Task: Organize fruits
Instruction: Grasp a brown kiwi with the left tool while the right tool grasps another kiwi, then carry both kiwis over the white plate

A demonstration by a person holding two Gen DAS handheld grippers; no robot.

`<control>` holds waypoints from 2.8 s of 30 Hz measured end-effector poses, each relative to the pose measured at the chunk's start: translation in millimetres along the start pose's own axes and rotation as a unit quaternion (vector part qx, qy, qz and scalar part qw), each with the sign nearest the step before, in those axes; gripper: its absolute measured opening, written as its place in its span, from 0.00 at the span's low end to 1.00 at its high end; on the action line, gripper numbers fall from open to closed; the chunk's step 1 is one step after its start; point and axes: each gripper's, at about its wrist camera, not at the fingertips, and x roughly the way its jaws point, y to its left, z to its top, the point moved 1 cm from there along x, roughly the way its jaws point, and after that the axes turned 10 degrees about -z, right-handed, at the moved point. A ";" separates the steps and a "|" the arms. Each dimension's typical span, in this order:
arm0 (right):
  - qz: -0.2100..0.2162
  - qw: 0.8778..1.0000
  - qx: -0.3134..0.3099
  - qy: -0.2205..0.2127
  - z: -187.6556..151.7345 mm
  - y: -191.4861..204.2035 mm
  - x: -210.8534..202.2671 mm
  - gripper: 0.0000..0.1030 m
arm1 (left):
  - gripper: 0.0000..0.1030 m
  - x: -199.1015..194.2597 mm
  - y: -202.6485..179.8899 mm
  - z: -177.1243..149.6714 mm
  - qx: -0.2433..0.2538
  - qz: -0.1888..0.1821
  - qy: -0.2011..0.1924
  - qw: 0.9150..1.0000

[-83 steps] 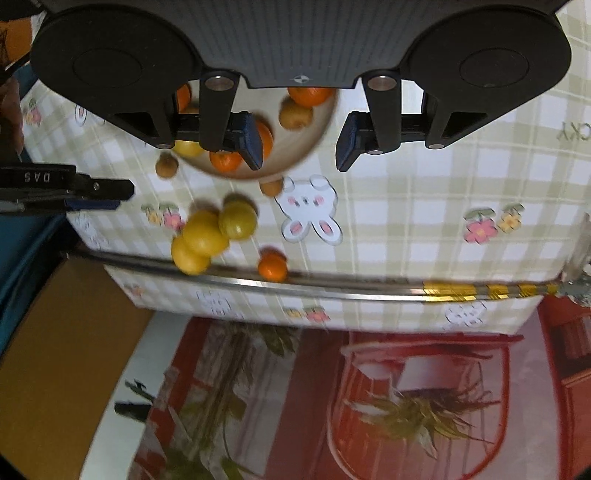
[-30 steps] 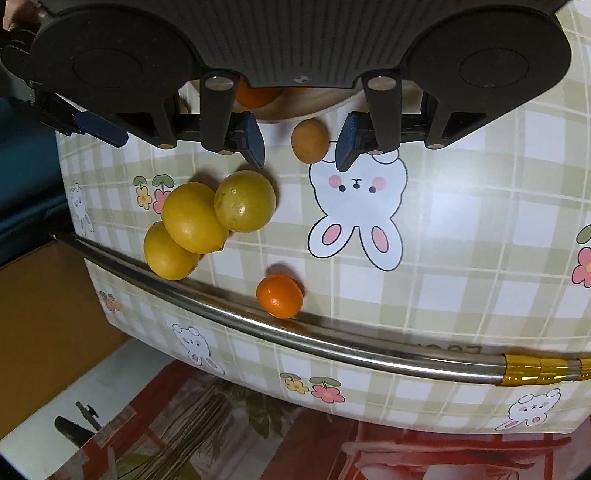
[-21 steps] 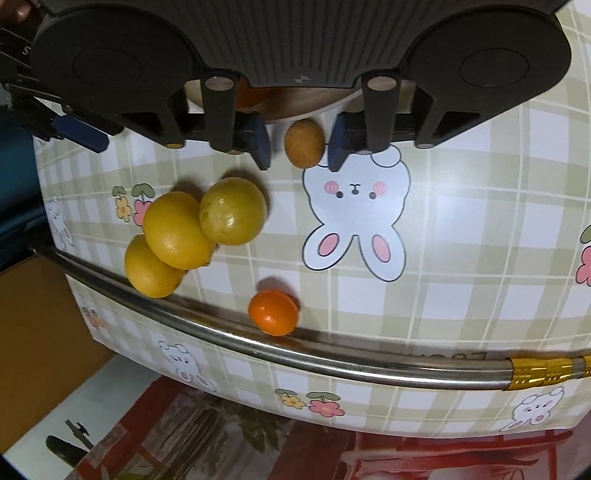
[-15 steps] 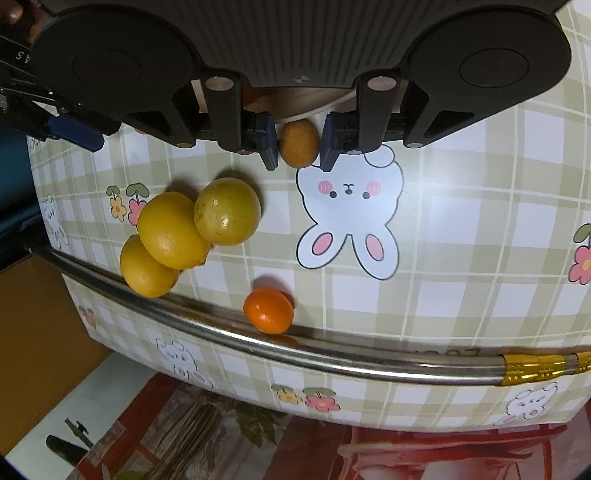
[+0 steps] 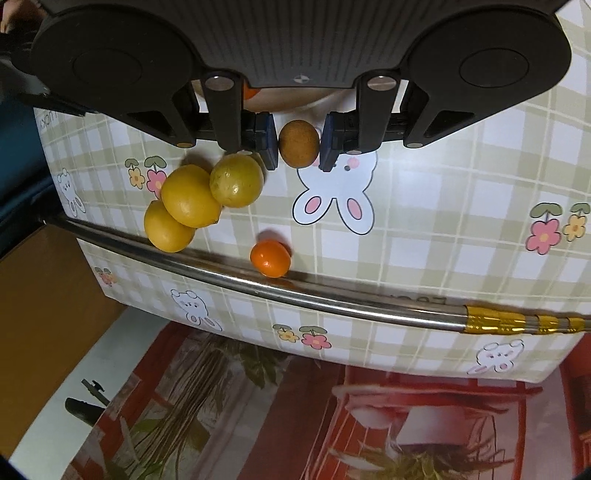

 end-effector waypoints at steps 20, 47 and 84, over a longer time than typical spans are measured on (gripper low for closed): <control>-0.014 0.999 -0.035 -0.014 -9.4 18.6 9.2 0.23 | 0.25 -43.4 8.9 -34.5 -0.023 -0.021 -0.038 0.999; 0.008 0.998 -0.041 -0.057 -32.2 37.7 -44.3 0.23 | 0.25 -75.5 8.0 -97.2 0.003 -0.014 -0.046 0.999; 0.044 0.992 -0.114 -0.023 -83.2 73.3 -74.3 0.23 | 0.25 -76.2 9.5 -127.0 0.037 0.006 -0.027 0.999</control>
